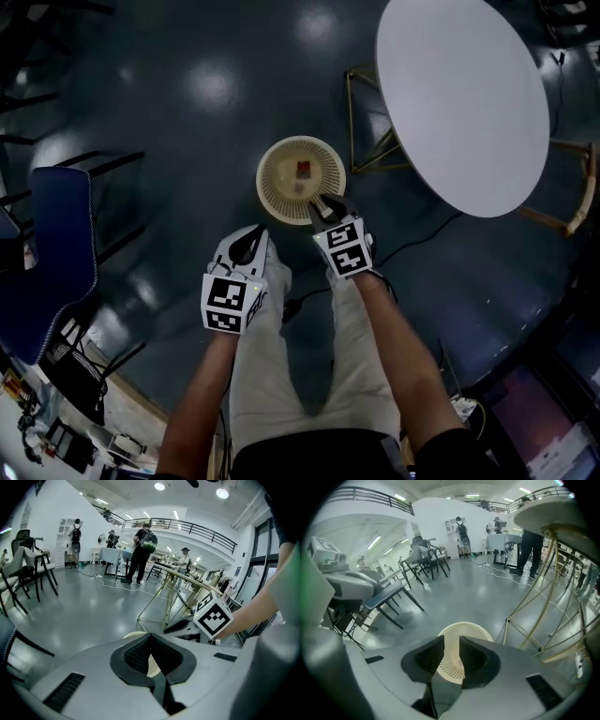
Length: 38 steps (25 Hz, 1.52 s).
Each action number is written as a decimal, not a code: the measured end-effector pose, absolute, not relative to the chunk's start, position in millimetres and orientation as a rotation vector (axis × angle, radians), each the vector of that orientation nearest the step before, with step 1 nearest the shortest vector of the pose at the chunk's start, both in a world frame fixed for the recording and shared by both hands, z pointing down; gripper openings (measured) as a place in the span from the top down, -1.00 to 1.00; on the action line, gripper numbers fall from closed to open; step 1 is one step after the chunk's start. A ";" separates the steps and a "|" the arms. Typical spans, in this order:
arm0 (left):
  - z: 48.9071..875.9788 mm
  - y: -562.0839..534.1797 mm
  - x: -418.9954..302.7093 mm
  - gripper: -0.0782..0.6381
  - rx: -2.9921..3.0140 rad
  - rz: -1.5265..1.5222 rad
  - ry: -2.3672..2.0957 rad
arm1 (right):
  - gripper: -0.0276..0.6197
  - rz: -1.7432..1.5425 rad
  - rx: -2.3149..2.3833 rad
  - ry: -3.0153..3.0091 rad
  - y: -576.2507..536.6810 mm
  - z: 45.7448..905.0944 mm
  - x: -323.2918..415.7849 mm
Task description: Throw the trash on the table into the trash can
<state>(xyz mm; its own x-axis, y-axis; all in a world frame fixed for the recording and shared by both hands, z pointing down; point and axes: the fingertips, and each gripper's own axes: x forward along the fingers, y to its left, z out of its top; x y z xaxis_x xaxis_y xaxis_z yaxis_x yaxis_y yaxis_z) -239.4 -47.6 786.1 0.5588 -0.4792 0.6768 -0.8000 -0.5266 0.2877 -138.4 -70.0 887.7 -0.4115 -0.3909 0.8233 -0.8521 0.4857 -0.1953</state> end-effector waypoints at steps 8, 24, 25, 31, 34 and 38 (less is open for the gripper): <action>699.0 -55.8 -211.1 0.74 2.266 0.648 -1.038 | 0.81 0.892 1.107 -2.106 -58.8 767.4 -142.2; 540.5 -45.6 -189.7 0.74 2.311 0.572 -1.097 | 0.85 0.698 1.066 -2.333 -60.0 545.8 -127.2; 530.5 -44.7 -186.5 0.74 2.312 0.558 -1.103 | 0.86 0.691 1.071 -2.343 -59.2 534.2 -124.2; 475.9 -44.1 -152.4 0.74 2.386 0.517 -1.104 | 0.86 0.651 1.093 -2.392 -54.3 481.3 -100.9; 461.2 -43.8 -133.1 0.74 2.412 0.510 -1.122 | 0.86 0.649 1.103 -2.410 -53.1 463.1 -80.7; 425.4 -45.2 -105.6 0.74 2.440 0.486 -1.147 | 0.86 0.600 1.134 -2.434 -57.0 425.9 -48.8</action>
<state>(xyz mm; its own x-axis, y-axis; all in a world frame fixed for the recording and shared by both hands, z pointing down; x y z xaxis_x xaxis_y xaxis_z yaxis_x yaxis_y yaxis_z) -105.6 -45.2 425.4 0.6029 -0.6465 0.4674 -0.7855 -0.5836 0.2060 -48.8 -57.0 425.9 -0.5980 -0.6189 0.5093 -0.7847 0.5816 -0.2145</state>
